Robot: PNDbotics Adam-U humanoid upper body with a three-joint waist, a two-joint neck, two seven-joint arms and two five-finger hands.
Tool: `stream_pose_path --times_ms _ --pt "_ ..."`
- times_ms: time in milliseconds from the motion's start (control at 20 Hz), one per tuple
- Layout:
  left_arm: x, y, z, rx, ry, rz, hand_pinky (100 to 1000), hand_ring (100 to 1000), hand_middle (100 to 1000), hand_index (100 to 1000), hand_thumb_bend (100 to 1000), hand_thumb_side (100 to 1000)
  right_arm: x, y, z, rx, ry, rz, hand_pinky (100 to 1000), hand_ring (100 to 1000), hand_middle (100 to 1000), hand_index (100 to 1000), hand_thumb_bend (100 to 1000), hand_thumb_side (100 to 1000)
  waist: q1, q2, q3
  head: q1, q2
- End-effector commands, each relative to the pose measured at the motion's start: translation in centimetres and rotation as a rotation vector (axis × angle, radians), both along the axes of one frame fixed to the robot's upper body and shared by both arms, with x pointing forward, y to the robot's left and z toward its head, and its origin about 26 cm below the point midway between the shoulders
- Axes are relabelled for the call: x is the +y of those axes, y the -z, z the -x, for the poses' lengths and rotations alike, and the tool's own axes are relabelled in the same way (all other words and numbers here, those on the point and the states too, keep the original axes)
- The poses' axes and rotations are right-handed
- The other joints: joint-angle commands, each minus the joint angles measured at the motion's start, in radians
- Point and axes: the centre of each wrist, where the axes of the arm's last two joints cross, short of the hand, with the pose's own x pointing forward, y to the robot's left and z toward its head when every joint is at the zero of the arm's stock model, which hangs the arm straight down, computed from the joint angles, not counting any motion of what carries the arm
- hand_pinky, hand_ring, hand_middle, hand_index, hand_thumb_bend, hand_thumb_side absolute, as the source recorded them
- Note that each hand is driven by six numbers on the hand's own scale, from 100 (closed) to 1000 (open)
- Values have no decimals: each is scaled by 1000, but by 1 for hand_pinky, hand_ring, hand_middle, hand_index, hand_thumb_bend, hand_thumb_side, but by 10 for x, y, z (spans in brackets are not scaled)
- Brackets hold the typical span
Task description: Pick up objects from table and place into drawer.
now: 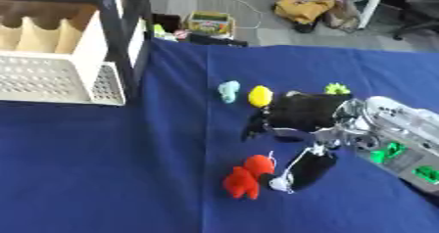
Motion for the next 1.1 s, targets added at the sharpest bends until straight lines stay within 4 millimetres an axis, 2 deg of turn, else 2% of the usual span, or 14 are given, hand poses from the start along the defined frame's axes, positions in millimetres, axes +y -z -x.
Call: stream_pose_path --times_ms 50,200,250,550,900,1100 --pt "0 -8 3 -25 2 -11 100 100 100 826 160 758 -3 -7 0 -18 6 30 708 773 743 874 287 455 4 -16 1 6 -1" --pt "0 -8 3 -25 2 -11 100 100 100 826 160 758 -4 -6 -1 -13 3 38 708 773 743 874 287 455 4 -15 0 7 -2" --pt "0 -8 3 -25 3 -10 100 100 100 825 137 764 -4 -6 -1 -11 2 40 711 784 739 880 298 412 4 -15 0 7 -3" --pt "0 -7 3 -19 7 2 100 100 100 825 123 769 -1 2 -1 47 -27 119 711 788 739 866 290 372 0 -7 1 1 -8" --pt "0 -6 3 -13 12 8 100 100 100 824 103 778 -2 9 -8 61 -27 114 700 771 714 849 321 372 -1 -5 8 -5 -14" --pt "0 -6 3 -13 14 12 100 100 100 823 100 781 2 11 -11 58 -33 99 695 766 708 842 300 382 0 -5 10 -7 -15"
